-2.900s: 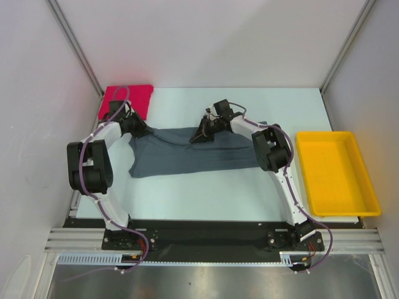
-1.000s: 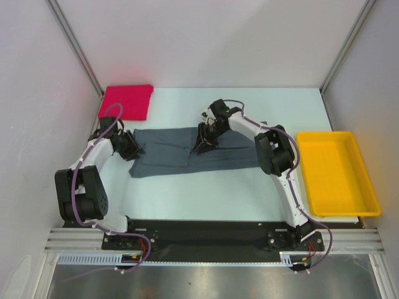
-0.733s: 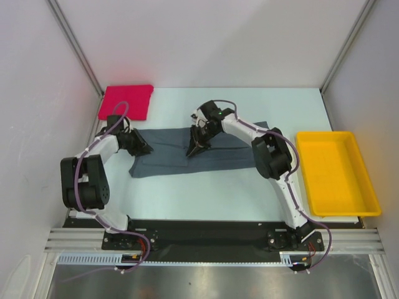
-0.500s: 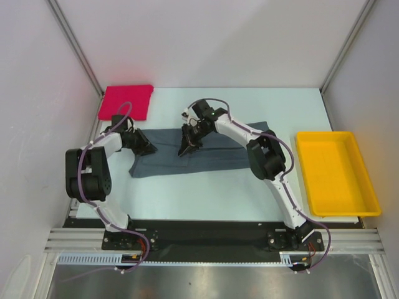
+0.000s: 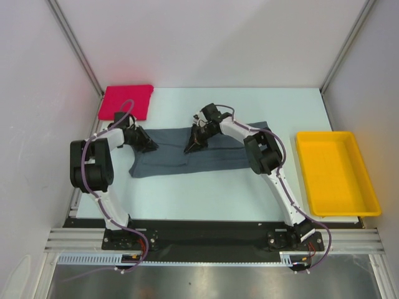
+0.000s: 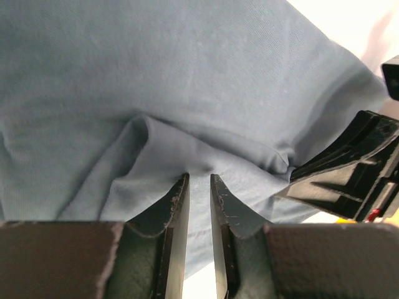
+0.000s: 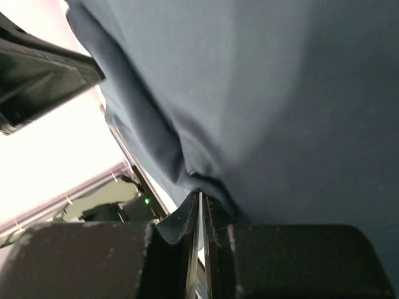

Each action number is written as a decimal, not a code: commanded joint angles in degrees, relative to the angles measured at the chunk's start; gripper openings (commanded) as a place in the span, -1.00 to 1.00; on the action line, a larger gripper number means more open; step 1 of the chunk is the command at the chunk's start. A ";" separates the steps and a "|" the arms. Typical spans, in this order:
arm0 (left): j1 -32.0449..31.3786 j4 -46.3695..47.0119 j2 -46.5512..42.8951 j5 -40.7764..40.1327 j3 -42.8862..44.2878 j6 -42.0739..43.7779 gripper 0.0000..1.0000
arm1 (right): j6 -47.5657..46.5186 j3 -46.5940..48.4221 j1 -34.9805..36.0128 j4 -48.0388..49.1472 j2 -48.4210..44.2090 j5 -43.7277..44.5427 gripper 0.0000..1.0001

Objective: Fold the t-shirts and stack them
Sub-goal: Fold the tshirt

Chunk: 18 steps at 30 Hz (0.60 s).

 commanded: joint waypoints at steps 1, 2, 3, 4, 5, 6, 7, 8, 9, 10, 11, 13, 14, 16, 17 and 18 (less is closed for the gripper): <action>0.52 0.94 1.47 0.13 3.09 0.27 -0.52 | 1.59 3.81 -1.60 1.76 2.39 -0.78 -0.80; 0.87 0.94 2.35 0.13 3.79 0.27 -0.52 | 1.59 4.42 -1.86 1.75 2.75 -0.78 -0.80; 1.04 0.77 2.88 -0.31 4.24 0.19 -0.52 | 1.76 4.52 -2.04 1.67 3.10 -0.69 -0.80; 1.05 0.68 3.32 -0.57 4.76 0.45 -0.52 | 2.03 4.78 -2.39 1.58 3.54 -0.95 -0.80; 1.05 0.50 4.28 -0.84 5.55 0.62 -0.52 | 2.20 5.39 -2.48 1.66 4.24 -0.96 -0.81; 1.05 0.41 4.72 -1.01 5.99 0.71 -0.51 | 2.29 5.57 -2.65 1.40 4.51 -0.87 -0.81; 1.05 0.41 5.16 -1.28 6.08 0.71 -0.51 | 2.12 5.83 -2.91 1.31 4.86 -0.61 -0.80; 1.13 0.33 5.51 -1.71 6.52 0.71 -0.51 | 2.20 5.92 -3.00 1.14 5.21 -0.61 -0.80; 1.05 0.24 5.87 -2.33 6.61 1.23 -0.51 | 2.20 5.92 -3.09 1.05 5.39 -0.52 -0.80; 1.13 0.15 6.04 -3.73 6.70 1.50 -0.50 | 2.20 5.92 -3.18 1.05 5.56 -0.52 -0.80; 1.13 -0.29 6.05 -4.09 6.70 1.94 -0.50 | 2.20 6.01 -3.35 0.79 5.74 -0.52 -0.80; 1.13 -0.99 5.17 -4.70 6.79 2.73 -0.50 | 1.42 6.19 -3.44 0.00 5.48 -0.61 -0.80; 1.05 -1.25 4.56 -5.23 6.70 2.82 -0.50 | 1.06 6.28 -3.44 -0.27 5.22 -0.52 -0.80; 0.96 -1.26 2.46 -5.32 6.35 2.91 -0.50 | 0.89 6.36 -3.53 -0.71 4.16 -0.52 -0.81; 0.70 -1.69 1.66 -5.23 6.44 2.91 -0.49 | 0.97 6.54 -3.53 -0.88 3.81 -0.52 -0.80; 0.61 -2.13 0.95 -5.06 6.70 2.82 -0.49 | 0.80 6.80 -3.62 -1.41 2.94 -0.52 -0.79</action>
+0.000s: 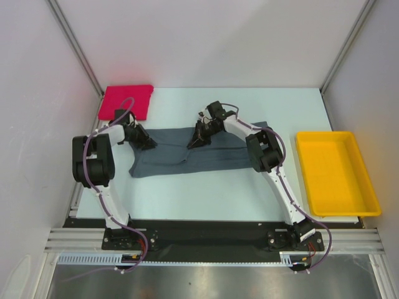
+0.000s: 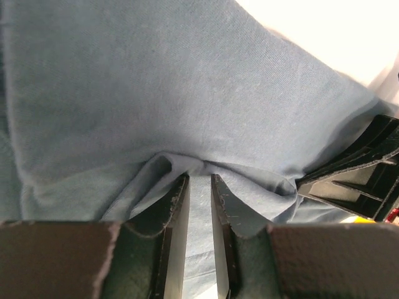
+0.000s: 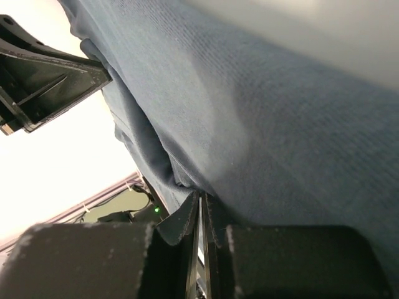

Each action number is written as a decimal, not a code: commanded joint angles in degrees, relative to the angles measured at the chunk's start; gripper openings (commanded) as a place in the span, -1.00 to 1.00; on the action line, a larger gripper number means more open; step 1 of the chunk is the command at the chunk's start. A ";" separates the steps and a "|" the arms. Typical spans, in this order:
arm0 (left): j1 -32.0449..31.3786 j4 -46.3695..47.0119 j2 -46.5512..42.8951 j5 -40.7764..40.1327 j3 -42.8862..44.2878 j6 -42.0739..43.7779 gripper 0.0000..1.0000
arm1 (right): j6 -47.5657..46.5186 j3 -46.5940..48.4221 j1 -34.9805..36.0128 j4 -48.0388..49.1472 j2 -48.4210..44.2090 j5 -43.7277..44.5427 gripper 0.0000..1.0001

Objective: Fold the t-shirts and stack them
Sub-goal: Fold the tshirt

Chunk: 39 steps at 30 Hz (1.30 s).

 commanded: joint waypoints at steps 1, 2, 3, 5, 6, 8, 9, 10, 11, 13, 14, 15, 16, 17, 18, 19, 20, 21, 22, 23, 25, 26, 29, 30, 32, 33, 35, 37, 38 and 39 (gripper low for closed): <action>-0.33 -1.57 -5.71 -2.76 1.76 2.08 -0.48 | -1.56 3.28 -0.54 -2.61 -1.44 1.45 -0.79; -1.03 -1.74 -6.60 -2.85 1.59 2.17 -0.47 | -2.26 3.90 -0.54 -3.14 -2.05 1.62 -0.77; -1.56 -1.75 -7.39 -2.94 1.59 1.82 -0.46 | -2.61 4.51 -0.63 -4.27 -2.58 1.80 -0.75; -2.96 -1.83 -9.41 -2.76 1.06 1.29 -0.46 | -4.01 5.92 -0.71 -5.68 -4.60 2.76 -0.69; -3.49 -1.75 -10.03 -2.33 0.88 0.50 -0.46 | -4.55 6.19 -0.89 -7.00 -5.31 3.12 -0.61; -4.98 -0.69 -11.00 -2.06 -0.08 -0.38 -0.46 | -5.51 6.36 -1.50 -8.23 -7.42 4.26 -0.47; -6.56 -0.34 -11.00 -1.54 -0.34 -1.17 -0.45 | -6.65 6.37 -1.51 -9.37 -8.03 4.35 -0.44; -7.18 1.14 -11.00 -0.84 -0.61 -1.78 -0.45 | -7.18 6.45 -1.42 -9.73 -8.21 3.92 -0.41; -8.15 1.85 -10.65 -0.13 -1.39 -2.66 -0.46 | -7.71 6.63 -1.24 -10.08 -8.47 3.56 -0.39; -9.21 3.78 -9.69 1.19 -2.19 -4.95 -0.47 | -8.24 6.54 -0.72 -11.05 -8.30 3.04 -0.41; -10.34 3.97 -9.33 1.02 -2.45 -5.47 -0.48 | -8.33 6.28 0.16 -11.05 -8.48 2.95 -0.48; -10.88 4.32 -8.72 0.84 -2.72 -6.18 -0.49 | -8.42 5.84 0.69 -10.53 -8.56 3.03 -0.51; -11.40 5.10 -8.37 1.10 -2.98 -6.44 -0.49 | -8.25 4.71 1.04 -10.18 -9.00 2.86 -0.53; -12.02 5.54 -7.93 1.45 -3.51 -6.88 -0.49 | -7.72 3.39 1.91 -9.13 -9.35 2.51 -0.64; -12.20 6.07 -7.40 1.63 -3.86 -7.50 -0.50 | -6.85 1.99 2.36 -5.90 -10.40 1.90 -0.69; -12.37 6.95 -6.61 1.89 -4.12 -7.76 -0.49 | -4.66 -1.33 2.80 -4.04 -10.76 0.32 -0.72; -12.38 7.13 -6.08 1.98 -4.56 -8.03 -0.50 | -3.25 -2.85 3.32 -0.02 -11.02 -0.56 -0.73; -12.38 7.39 -5.64 1.98 -4.48 -8.03 -0.50 | -2.19 -4.08 3.59 1.67 -11.03 -1.35 -0.74; -12.38 7.57 -4.60 1.98 -4.39 -7.94 -0.50 | -1.31 -4.96 3.59 2.65 -10.50 -2.41 -0.74; -12.38 7.48 -3.98 1.64 -3.78 -7.77 -0.50 | -0.26 -4.80 3.59 3.01 -9.63 -2.85 -0.76; -12.38 7.05 -1.44 1.54 -2.29 -7.06 -0.50 | 0.45 -4.62 3.33 3.45 -7.35 -3.82 -0.79; -12.38 6.87 -0.55 1.81 -1.59 -6.89 -0.51 | 0.63 -4.62 3.15 3.45 -6.73 -3.74 -0.79; -12.29 6.17 2.70 1.55 0.52 -5.83 -0.52 | 1.07 -4.71 2.36 4.15 -4.70 -3.30 -0.80; -12.20 6.16 3.32 1.20 0.88 -5.31 -0.52 | 1.07 -4.71 2.19 3.98 -4.18 -3.12 -0.80; -11.85 5.81 5.33 1.02 2.02 -4.78 -0.53 | 0.29 -4.80 1.40 3.10 -3.38 -2.51 -0.81; -11.76 5.64 5.87 0.76 2.37 -4.34 -0.53 | -0.76 -5.23 1.13 2.49 -3.21 -2.07 -0.81; -11.15 5.20 6.31 0.58 2.73 -4.16 -0.53 | -1.82 -5.93 0.60 1.78 -2.94 -1.63 -0.81; -10.71 5.20 5.61 0.58 2.47 -3.99 -0.53 | -5.06 -6.81 0.34 -0.76 -2.85 -0.49 -0.80; -10.71 5.11 5.26 0.49 2.29 -3.81 -0.52 | -6.21 -7.34 0.25 -2.60 -3.03 -0.05 -0.80; -10.71 4.85 4.21 0.40 2.29 -3.29 -0.52 | -7.27 -8.56 0.08 -3.40 -3.29 1.09 -0.80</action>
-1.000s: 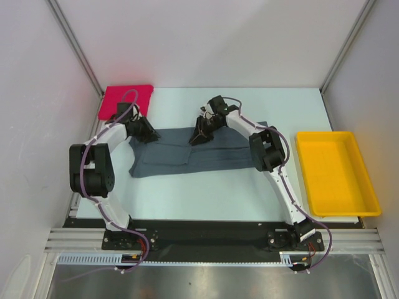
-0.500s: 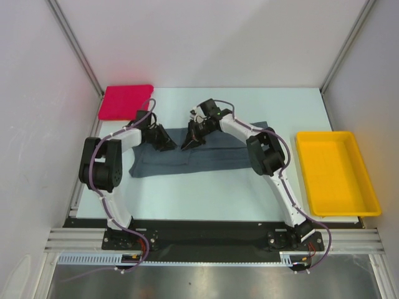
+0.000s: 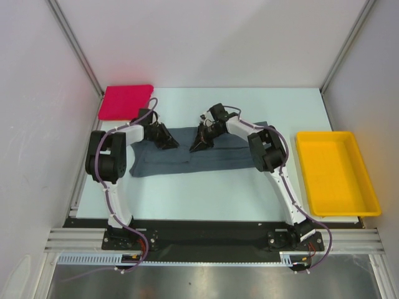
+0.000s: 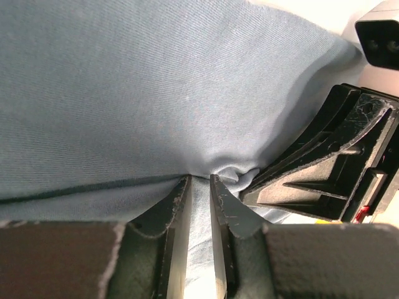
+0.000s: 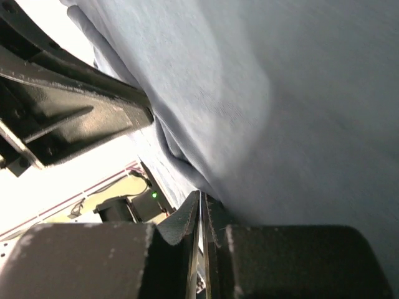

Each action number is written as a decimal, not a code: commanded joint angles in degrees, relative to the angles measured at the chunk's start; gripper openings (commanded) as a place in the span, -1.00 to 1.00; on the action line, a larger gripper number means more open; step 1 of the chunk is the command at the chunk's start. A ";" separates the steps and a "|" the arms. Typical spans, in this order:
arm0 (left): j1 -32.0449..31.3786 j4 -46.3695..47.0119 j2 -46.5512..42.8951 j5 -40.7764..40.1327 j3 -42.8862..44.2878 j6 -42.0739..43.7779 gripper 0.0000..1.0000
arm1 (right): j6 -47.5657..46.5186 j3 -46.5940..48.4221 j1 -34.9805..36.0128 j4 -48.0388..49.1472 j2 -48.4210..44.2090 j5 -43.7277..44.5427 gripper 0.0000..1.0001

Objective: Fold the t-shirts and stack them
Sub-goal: Fold the tshirt

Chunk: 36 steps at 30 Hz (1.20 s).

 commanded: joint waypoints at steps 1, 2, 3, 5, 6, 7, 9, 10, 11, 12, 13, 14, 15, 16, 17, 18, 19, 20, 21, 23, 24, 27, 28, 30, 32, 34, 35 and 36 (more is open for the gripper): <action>0.88 -0.68 -0.51 -3.92 0.30 3.42 -0.51 | -5.98 -2.45 -0.73 -4.74 -0.86 3.28 -0.78; 0.88 -1.12 -1.30 -4.10 0.30 3.69 -0.51 | -6.69 -2.98 -1.08 -5.00 -0.87 3.72 -0.76; 0.88 -1.65 -2.01 -4.36 0.30 4.13 -0.51 | -7.65 -3.25 -1.44 -5.27 -2.44 5.21 -0.75; 0.88 -3.58 -5.17 -5.68 0.30 5.09 -0.50 | -10.89 -1.68 -2.31 -8.50 -3.94 7.15 -0.62; 0.88 -4.20 -6.40 -6.38 0.13 5.54 -0.49 | -11.52 -0.19 -2.58 -9.83 -4.99 8.55 -0.59; 0.88 -5.59 -9.37 -7.17 0.04 5.89 -0.48 | -12.31 1.48 -2.76 -11.32 -5.52 9.17 -0.47; 0.88 -7.09 -12.89 -10.51 -0.49 6.86 -0.41 | -14.86 8.59 -2.84 -17.20 -6.32 11.71 -0.29; 0.97 -8.67 -14.74 -11.91 -0.75 7.12 -0.39 | -15.48 10.79 -2.85 -18.88 -7.63 12.68 -0.13; 0.97 -9.21 -18.93 -14.80 -1.71 7.47 -0.25 | -16.27 14.20 -2.93 -21.68 -8.33 13.65 -0.06; 1.05 -9.82 -20.98 -16.13 -2.24 7.56 -0.20 | -16.71 15.11 -3.28 -22.84 -9.56 15.40 0.01; 1.40 -10.87 -23.00 -17.54 -2.95 7.56 -0.15 | -16.98 15.55 -3.46 -23.89 -12.10 16.72 0.08; 1.67 -11.14 -27.46 -18.33 -4.78 7.21 -0.09 | -17.41 15.73 -3.81 -26.43 -13.95 18.65 0.18; 1.93 -11.58 -29.42 -19.30 -5.84 6.86 -0.09 | -18.81 15.12 -3.99 -27.84 -15.71 23.54 0.22; 2.72 -11.76 -31.87 -19.48 -8.64 6.42 -0.07 | -20.13 14.33 -3.99 -30.56 -19.55 26.29 0.38; 2.99 -11.76 -36.07 -19.92 -10.14 5.46 -0.07 | -21.19 13.37 -4.07 -31.45 -21.51 29.01 0.66; 3.34 -11.76 -38.46 -20.53 -11.90 5.02 -0.06 | -22.59 10.05 -4.08 -32.16 -23.27 33.65 0.99; 3.95 -11.85 -40.58 -20.71 -13.66 4.40 -0.06 | -23.04 8.19 -4.16 -32.95 -25.46 35.96 0.99; 4.22 -11.85 -44.69 -21.06 -17.24 3.18 -0.06 | -23.13 5.83 -4.34 -33.83 -29.05 38.42 1.00; 4.48 -11.94 -46.56 -21.24 -19.02 2.56 -0.05 | -22.61 0.49 -4.34 -33.49 -31.26 43.23 1.00; 5.18 -12.20 -49.98 -20.98 -24.10 0.72 -0.05 | -18.67 -7.96 -6.43 -28.42 -38.00 44.51 1.00; 5.36 -12.46 -52.79 -20.80 -25.53 0.27 -0.05 | -16.65 -12.09 -8.01 -26.65 -39.88 40.85 1.00; 5.89 -13.43 -56.41 -20.89 -30.54 -1.75 -0.04 | -14.79 -29.14 -15.92 -20.75 -44.98 26.42 1.00; 5.98 -13.60 -58.33 -20.80 -32.55 -2.19 -0.05 | -14.87 -34.40 -17.25 -19.96 -46.21 26.40 1.00; 8.08 -14.30 -59.66 -20.54 -34.23 -2.98 -0.06 | -17.23 -38.48 -20.15 -19.07 -50.50 30.50 0.96; 9.57 -14.92 -60.28 -20.80 -35.73 -3.60 -0.08 | -18.12 -42.34 -21.91 -18.89 -52.89 33.86 0.72; 10.19 -16.50 -60.46 -22.46 -36.43 -4.82 -0.10 | -18.21 -44.90 -25.42 -17.93 -55.79 35.19 0.34; 10.28 -17.03 -60.37 -24.82 -36.70 -6.48 -0.09 | -17.78 -47.26 -26.30 -16.62 -56.76 35.28 0.34; 10.46 -18.08 -60.29 -26.06 -36.88 -7.37 -0.08 | -16.99 -48.59 -28.23 -15.74 -57.55 35.37 0.35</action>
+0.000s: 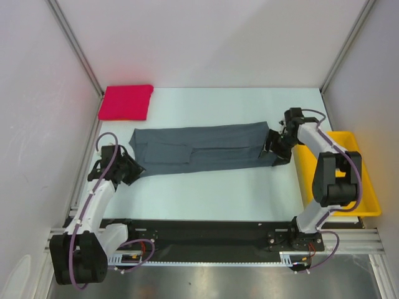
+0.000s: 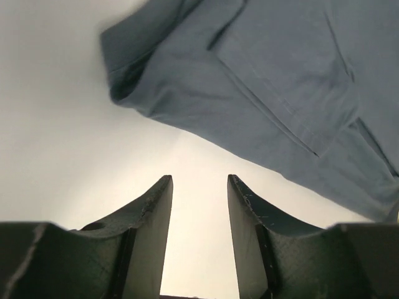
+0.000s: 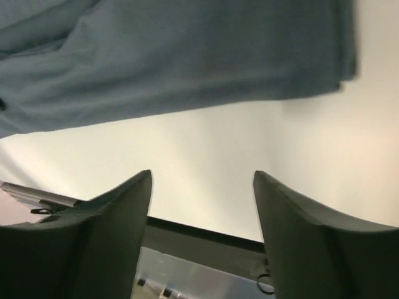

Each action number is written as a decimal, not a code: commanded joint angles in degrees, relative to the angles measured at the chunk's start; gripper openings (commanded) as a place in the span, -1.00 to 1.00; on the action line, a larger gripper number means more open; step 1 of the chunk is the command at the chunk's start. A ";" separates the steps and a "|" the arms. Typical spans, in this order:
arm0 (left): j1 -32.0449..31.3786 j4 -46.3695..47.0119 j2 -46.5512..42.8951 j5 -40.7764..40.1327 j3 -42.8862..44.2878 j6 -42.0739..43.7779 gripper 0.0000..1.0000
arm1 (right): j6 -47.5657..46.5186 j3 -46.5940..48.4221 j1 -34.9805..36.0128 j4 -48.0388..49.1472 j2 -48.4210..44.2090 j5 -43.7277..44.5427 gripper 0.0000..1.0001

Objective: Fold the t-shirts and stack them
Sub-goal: Fold the tshirt

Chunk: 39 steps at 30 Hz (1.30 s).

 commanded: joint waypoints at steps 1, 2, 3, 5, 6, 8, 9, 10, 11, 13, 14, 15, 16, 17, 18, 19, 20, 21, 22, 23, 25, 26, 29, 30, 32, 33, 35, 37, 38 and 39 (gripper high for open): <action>1.32 -1.96 -0.90 -4.59 -1.25 -5.54 -0.07 | 0.59 -2.50 -2.78 5.86 -8.35 1.62 0.48; 1.67 -1.52 -0.29 -4.51 -1.78 -5.99 -0.06 | 1.12 -4.51 -2.70 6.74 -8.80 2.23 0.57; 1.85 -0.56 0.41 -4.50 -2.13 -6.60 -0.05 | 2.43 -5.49 -4.78 7.80 -9.16 2.24 0.70; 2.64 0.32 2.51 -4.51 -3.01 -8.96 -0.02 | 3.75 -6.99 -5.59 10.52 -8.99 1.89 0.99; 3.17 1.72 3.31 -3.55 -3.36 -9.41 -0.01 | 4.80 -8.13 -5.86 11.23 -8.64 1.71 1.00; 4.22 2.52 5.16 -3.01 -3.54 -10.73 0.00 | 6.04 -9.10 -6.74 12.99 -7.23 1.27 0.96; 4.57 3.57 6.82 -2.66 -3.54 -10.82 0.00 | 6.83 -9.71 -7.17 13.78 -7.05 1.01 0.92; 5.10 3.93 7.62 -2.83 -3.10 -10.65 0.00 | 8.05 -11.46 -7.96 15.70 -7.05 0.83 0.79; 5.28 4.28 8.24 -3.18 -2.75 -10.48 0.00 | 8.50 -12.09 -8.32 16.50 -7.05 0.57 0.72; 5.54 5.07 9.29 -3.63 -2.40 -10.04 -0.01 | 9.21 -12.71 -8.67 17.38 -6.61 1.35 0.61; 5.63 5.77 9.64 -3.80 -2.48 -10.21 0.00 | 9.30 -12.79 -8.67 17.82 -6.26 2.23 0.59; 5.72 6.21 10.08 -3.71 -2.57 -10.38 0.00 | 9.47 -12.97 -8.76 18.44 -6.08 2.85 0.57; 5.81 6.56 10.87 -3.45 -2.75 -10.82 0.01 | 9.47 -13.06 -8.76 19.40 -5.82 3.37 0.53; 5.89 7.09 11.49 -3.28 -2.92 -11.09 0.01 | 9.47 -13.06 -8.94 19.76 -5.56 4.25 0.48; 5.98 7.36 11.93 -2.93 -3.01 -11.26 0.01 | 9.47 -13.06 -9.02 20.02 -4.69 4.61 0.44; 6.07 7.88 13.15 -2.23 -3.19 -11.53 0.04 | 9.56 -13.23 -9.02 20.63 -4.33 4.87 0.43; 6.07 8.15 13.69 -2.13 -3.10 -11.53 0.04 | 9.74 -13.41 -9.11 20.90 -3.80 4.96 0.43; 6.07 8.32 14.21 -2.22 -3.01 -11.53 0.04 | 9.65 -13.50 -9.11 20.99 -3.10 5.14 0.43; 6.07 8.41 14.65 -2.22 -2.84 -11.35 0.04 | 9.65 -13.59 -9.11 21.43 -2.75 5.31 0.43; 6.16 8.76 15.27 -2.31 -2.75 -11.27 0.04 | 9.56 -13.85 -9.11 21.69 -2.40 5.23 0.43; 6.42 9.20 15.54 -2.48 -2.75 -11.00 0.04 | 9.30 -13.94 -9.20 22.04 -1.43 5.23 0.43; 6.60 9.73 15.62 -2.40 -2.84 -10.91 0.04 | 9.12 -14.03 -9.11 22.22 -1.08 5.22 0.43; 7.21 9.91 15.45 -1.96 -2.57 -10.21 0.03 | 8.77 -14.03 -9.20 22.22 -0.28 5.31 0.43; 7.39 9.99 15.19 -1.96 -2.57 -9.95 0.02 | 8.68 -14.11 -9.20 22.40 -0.20 5.49 0.42; 7.65 10.26 14.75 -1.69 -2.84 -9.60 0.02 | 8.59 -14.20 -9.20 22.66 0.15 5.93 0.40; 8.00 10.00 14.14 -1.00 -2.92 -9.51 0.01 | 8.42 -13.94 -9.20 22.57 0.24 5.93 0.36; 8.09 9.21 12.91 -0.38 -3.01 -9.16 0.01 | 8.42 -13.68 -9.20 22.75 1.12 5.84 0.23; 8.09 8.15 12.02 -0.02 -2.40 -8.36 0.03 | 8.51 -13.32 -9.20 22.84 1.92 6.10 0.04; 8.09 8.32 12.11 0.06 -2.48 -8.45 0.04 | 8.51 -13.32 -9.20 22.84 1.92 6.10 0.03; 8.01 8.41 12.20 0.07 -2.40 -8.45 0.06 | 8.42 -13.32 -9.20 22.75 2.09 6.02 0.02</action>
